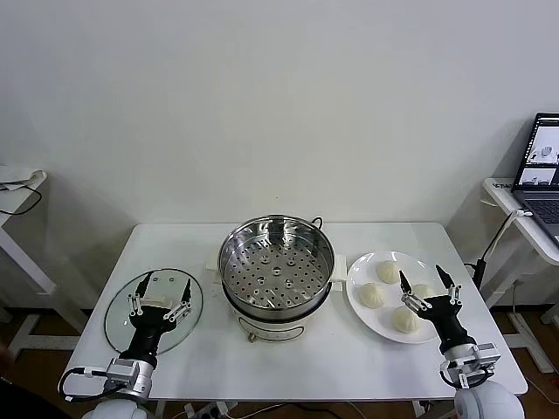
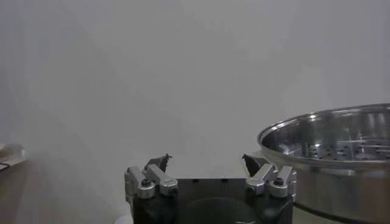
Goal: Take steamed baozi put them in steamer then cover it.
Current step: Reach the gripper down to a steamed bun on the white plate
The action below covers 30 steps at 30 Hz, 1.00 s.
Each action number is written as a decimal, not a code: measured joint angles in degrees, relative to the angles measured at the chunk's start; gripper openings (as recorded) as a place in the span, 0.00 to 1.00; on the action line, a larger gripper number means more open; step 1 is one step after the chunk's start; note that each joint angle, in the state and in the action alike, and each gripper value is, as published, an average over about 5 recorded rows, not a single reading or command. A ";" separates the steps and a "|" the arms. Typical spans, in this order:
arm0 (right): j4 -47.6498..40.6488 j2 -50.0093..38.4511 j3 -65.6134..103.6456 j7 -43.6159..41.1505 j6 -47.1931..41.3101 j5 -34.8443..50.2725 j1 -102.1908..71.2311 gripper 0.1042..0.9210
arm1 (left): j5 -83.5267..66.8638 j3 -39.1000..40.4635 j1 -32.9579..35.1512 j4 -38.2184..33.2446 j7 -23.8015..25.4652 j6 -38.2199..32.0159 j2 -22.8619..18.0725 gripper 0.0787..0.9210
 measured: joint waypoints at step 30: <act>-23.12 -30.84 -36.09 -25.03 -9.67 -21.94 43.34 0.88 | -1.53 -1.49 1.00 -0.03 0.72 -1.20 3.28 0.88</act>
